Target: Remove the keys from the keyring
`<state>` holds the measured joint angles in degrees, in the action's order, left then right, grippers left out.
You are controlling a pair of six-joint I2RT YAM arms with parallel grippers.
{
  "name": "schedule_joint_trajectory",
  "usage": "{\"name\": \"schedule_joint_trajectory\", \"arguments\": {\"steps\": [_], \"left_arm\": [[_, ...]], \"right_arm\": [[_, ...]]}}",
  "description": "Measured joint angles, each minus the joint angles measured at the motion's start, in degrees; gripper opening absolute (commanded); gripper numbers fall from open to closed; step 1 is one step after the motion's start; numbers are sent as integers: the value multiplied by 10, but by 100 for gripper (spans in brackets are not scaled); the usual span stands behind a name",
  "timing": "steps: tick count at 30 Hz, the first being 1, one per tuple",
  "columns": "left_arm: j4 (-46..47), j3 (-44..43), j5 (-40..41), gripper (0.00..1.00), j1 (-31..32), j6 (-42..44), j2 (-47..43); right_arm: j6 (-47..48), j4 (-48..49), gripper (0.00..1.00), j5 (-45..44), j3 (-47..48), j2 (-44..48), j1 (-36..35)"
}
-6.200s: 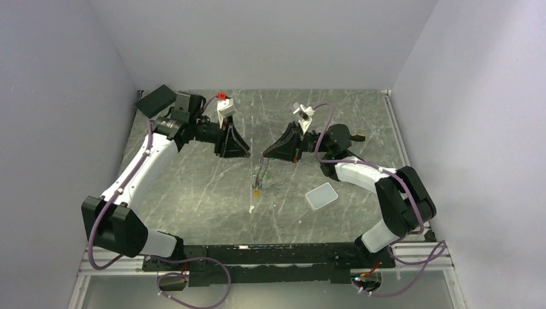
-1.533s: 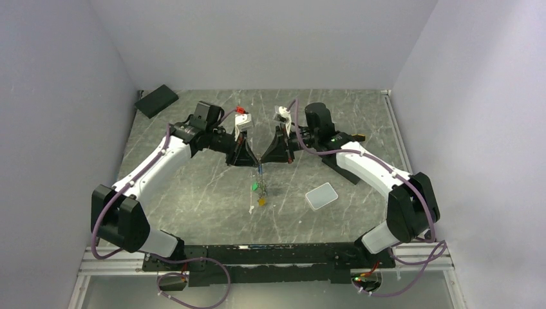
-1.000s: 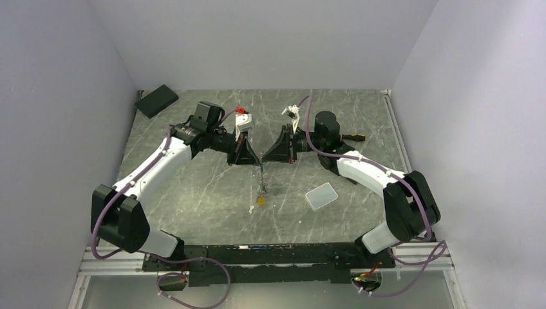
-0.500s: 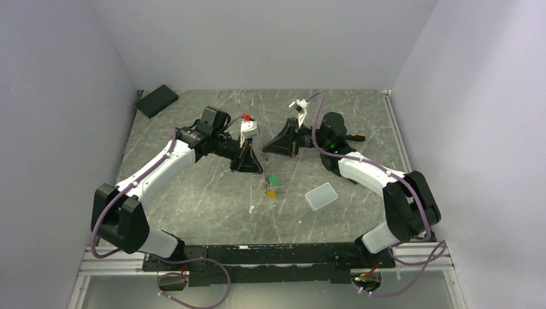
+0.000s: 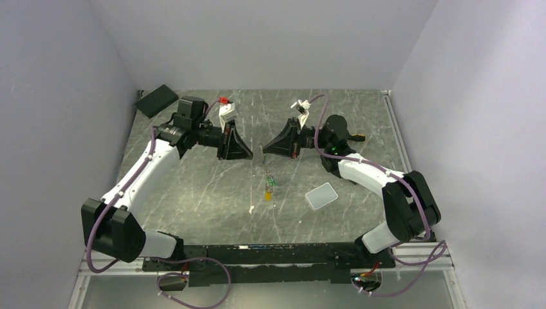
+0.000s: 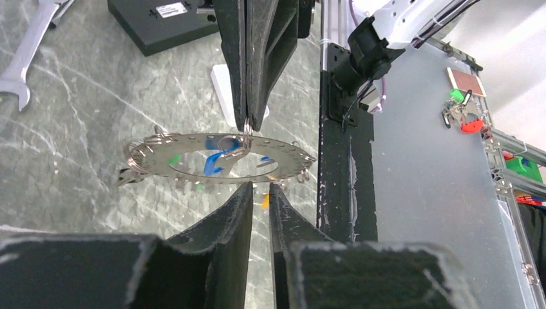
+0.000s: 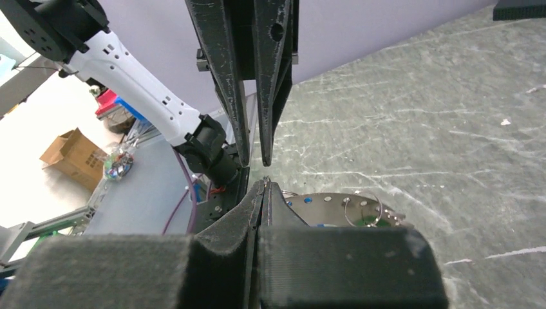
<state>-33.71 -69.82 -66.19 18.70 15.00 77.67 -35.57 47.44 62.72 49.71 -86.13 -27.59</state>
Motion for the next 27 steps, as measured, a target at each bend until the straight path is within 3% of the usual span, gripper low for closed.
{"name": "schedule_joint_trajectory", "arguments": {"steps": [11, 27], "left_arm": [[164, 43, -40, 23, -1, -157, 3], [290, 78, -77, 25, -1, -261, 9]], "right_arm": [[-60, 78, 0, 3, -7, 0, -4], [-92, 108, 0, -6, -7, -17, -11]]}}
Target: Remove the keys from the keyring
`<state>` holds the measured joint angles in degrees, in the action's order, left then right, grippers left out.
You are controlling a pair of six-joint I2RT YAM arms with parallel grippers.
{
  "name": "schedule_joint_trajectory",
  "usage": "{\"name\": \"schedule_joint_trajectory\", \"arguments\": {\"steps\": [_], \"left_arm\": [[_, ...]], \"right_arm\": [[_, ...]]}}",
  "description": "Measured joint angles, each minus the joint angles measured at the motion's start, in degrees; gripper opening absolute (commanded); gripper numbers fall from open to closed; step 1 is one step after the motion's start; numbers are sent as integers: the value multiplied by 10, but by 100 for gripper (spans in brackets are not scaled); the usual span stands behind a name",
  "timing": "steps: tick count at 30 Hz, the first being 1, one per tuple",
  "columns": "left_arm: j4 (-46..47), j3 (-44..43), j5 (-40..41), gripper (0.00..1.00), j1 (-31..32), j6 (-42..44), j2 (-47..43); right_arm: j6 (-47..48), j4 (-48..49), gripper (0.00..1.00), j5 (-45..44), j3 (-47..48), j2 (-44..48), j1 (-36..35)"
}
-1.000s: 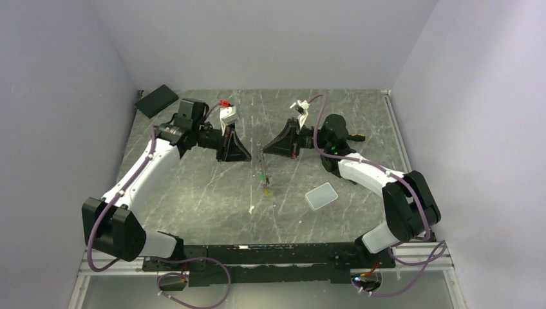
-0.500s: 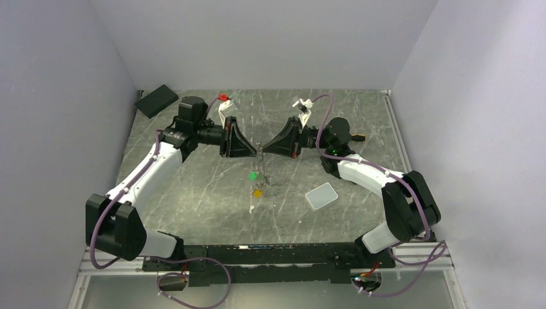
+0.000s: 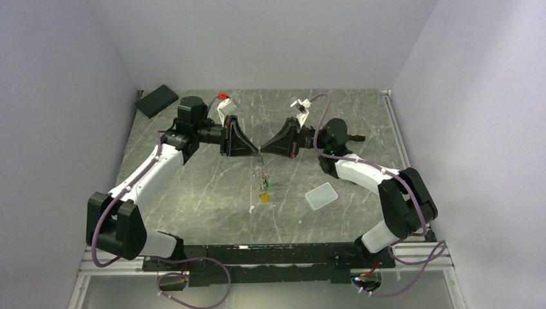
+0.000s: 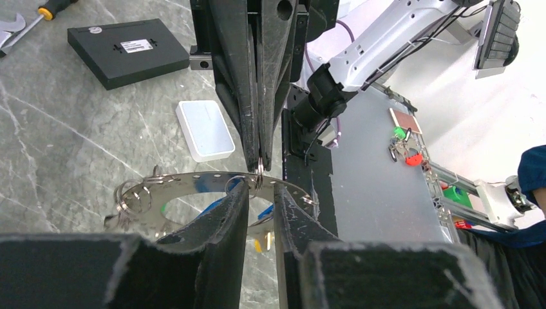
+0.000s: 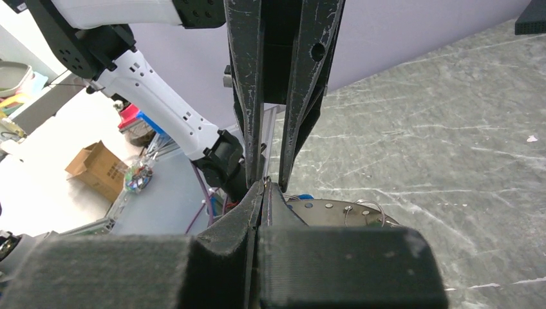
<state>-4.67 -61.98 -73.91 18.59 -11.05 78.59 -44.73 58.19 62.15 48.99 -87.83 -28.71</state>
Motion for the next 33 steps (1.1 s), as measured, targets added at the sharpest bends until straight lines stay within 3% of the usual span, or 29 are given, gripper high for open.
{"name": "schedule_joint_trajectory", "arguments": {"steps": [7, 11, 15, 18, 21, 26, 33], "left_arm": [[44, 18, -8, 17, 2, -38, 0], [49, 19, -7, 1, 1, -42, 0], [52, 19, -7, 0, 2, -45, 0], [10, 12, 1, 0, 2, -14, 0], [-84, -12, 25, 0, 4, 46, 0], [-214, -63, 68, 0, 10, 150, 0], [-330, -88, 112, 0, 52, 249, 7]], "right_arm": [[-10, 10, 0, -3, 0, -9, -2], [-21, 20, 0, -3, 0, -14, -2], [-22, 23, 0, -3, 0, -14, -2], [-3, 0, 20, 2, 2, -14, -2], [72, -97, 26, 18, 31, -12, -2], [319, -414, 43, 30, 151, 4, -1], [615, -764, 51, 14, 296, 12, -7]]}}
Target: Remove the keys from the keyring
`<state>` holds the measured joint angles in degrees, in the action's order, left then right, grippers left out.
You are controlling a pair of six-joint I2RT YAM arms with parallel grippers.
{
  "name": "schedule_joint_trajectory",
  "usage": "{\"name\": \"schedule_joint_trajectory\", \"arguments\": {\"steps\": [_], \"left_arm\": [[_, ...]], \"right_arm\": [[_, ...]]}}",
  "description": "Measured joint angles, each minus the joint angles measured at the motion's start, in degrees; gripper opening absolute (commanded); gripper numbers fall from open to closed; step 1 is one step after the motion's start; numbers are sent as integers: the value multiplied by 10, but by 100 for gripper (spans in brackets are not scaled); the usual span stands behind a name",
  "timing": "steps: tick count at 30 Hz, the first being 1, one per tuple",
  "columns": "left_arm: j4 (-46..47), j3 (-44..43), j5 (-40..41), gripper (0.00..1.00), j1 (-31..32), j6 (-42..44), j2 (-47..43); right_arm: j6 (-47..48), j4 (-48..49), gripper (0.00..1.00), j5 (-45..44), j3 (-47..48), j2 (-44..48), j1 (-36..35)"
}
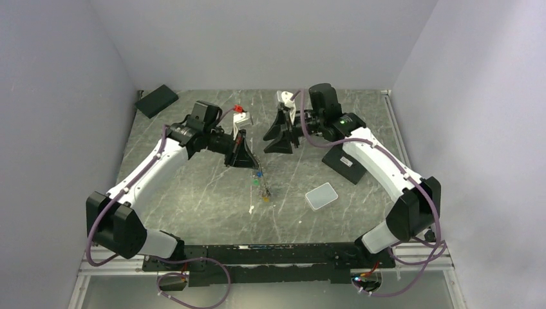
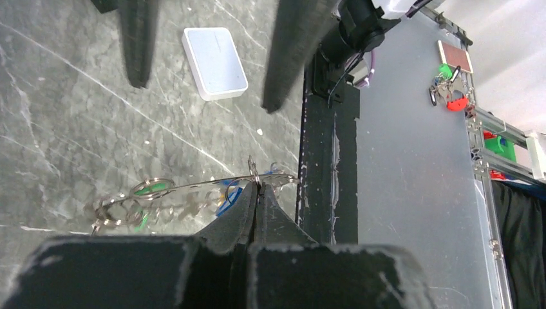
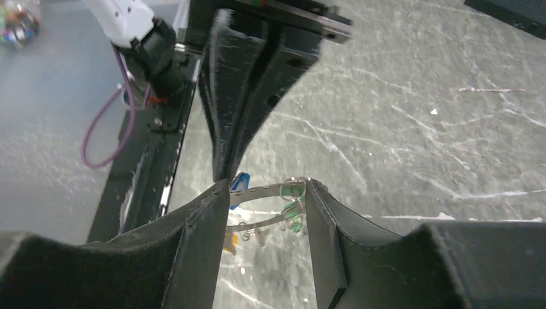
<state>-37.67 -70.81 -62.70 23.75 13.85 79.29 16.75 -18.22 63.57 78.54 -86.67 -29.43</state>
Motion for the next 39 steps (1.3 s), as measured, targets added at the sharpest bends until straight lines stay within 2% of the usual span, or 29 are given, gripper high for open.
{"name": "schedule_joint_trajectory", "arguments": {"steps": [2, 5, 12, 18, 27, 30, 34, 35, 39], "left_arm": [[-16, -6, 7, 0, 7, 10, 7], [-36, -16, 16, 0, 9, 20, 20], [-52, -18, 29, 0, 21, 33, 24], [-58, -19, 41, 0, 34, 41, 26], [-64, -19, 47, 0, 39, 45, 28], [-64, -19, 47, 0, 41, 45, 30], [-70, -19, 49, 0, 42, 44, 31], [-72, -19, 49, 0, 42, 44, 31], [-73, -19, 52, 0, 42, 46, 31]], "right_arm": [[70, -80, 51, -18, 28, 0, -13], [136, -148, 47, -47, 33, 1, -38], [217, -242, 40, -123, 31, 1, -93], [236, -255, 35, -161, 31, 1, -105], [244, -256, 32, -187, 31, -3, -122], [245, -256, 23, -191, 31, -9, -128], [254, -256, 3, -199, 31, -14, -132], [257, -256, 0, -200, 31, -14, -132], [259, -256, 0, -205, 32, -15, -134]]}}
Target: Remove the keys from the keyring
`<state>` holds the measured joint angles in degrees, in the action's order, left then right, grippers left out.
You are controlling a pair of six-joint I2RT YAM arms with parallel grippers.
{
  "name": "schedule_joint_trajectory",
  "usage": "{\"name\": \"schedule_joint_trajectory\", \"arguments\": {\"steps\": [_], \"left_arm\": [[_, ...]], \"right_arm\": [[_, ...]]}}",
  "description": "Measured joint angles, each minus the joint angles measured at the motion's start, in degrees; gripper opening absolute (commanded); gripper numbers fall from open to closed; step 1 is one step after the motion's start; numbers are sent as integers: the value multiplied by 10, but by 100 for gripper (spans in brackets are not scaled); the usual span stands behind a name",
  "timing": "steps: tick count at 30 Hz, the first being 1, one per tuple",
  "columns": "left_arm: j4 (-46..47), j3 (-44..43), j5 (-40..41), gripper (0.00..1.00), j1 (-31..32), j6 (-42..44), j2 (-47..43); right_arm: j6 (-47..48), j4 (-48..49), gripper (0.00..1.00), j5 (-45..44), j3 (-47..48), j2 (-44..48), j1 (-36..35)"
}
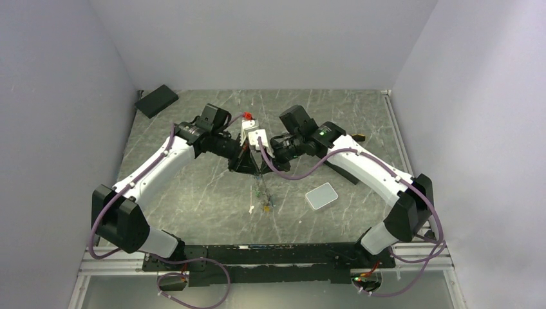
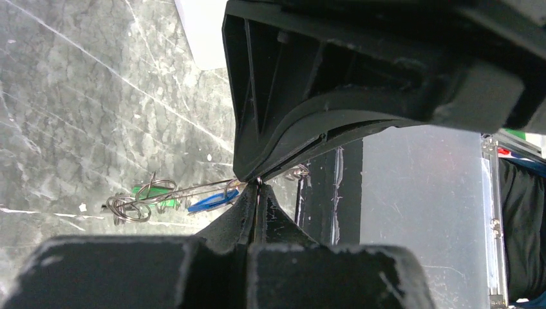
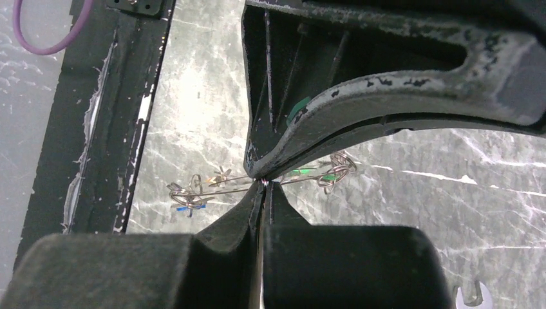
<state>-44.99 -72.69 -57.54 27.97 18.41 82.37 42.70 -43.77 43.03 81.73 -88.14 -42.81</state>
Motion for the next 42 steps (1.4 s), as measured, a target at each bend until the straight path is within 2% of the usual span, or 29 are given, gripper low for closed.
{"name": "schedule_joint_trajectory", "arguments": {"steps": [1, 2, 4, 7, 10, 14, 20, 34, 37, 42], "left_arm": [[0, 0, 1, 0, 0, 2, 0], [-1, 0, 2, 4, 0, 3, 0], [-4, -3, 5, 19, 0, 6, 0], [-4, -7, 6, 31, -3, 15, 0], [-2, -15, -2, 37, -16, 14, 0], [9, -16, -12, 38, -38, 14, -2], [28, -16, -18, 33, -43, 7, -18], [40, -17, -49, 35, -43, 22, -31], [38, -17, -55, 29, -43, 32, -32], [43, -16, -56, 8, -43, 38, -36]], "right_arm": [[0, 0, 0, -2, 0, 0, 0], [0, 1, 0, -5, 0, 0, 0], [-2, 5, 0, -7, -2, 1, -1], [-15, 22, 0, -8, -19, 13, 2], [-36, 38, 0, 6, -34, 22, 16], [-82, 79, 0, 33, -48, 30, 45], [-141, 138, 0, 79, -58, 38, 70], [-248, 236, 0, 145, -88, 40, 80], [-271, 254, 0, 151, -89, 40, 85], [-329, 298, 0, 170, -102, 40, 94]]}}
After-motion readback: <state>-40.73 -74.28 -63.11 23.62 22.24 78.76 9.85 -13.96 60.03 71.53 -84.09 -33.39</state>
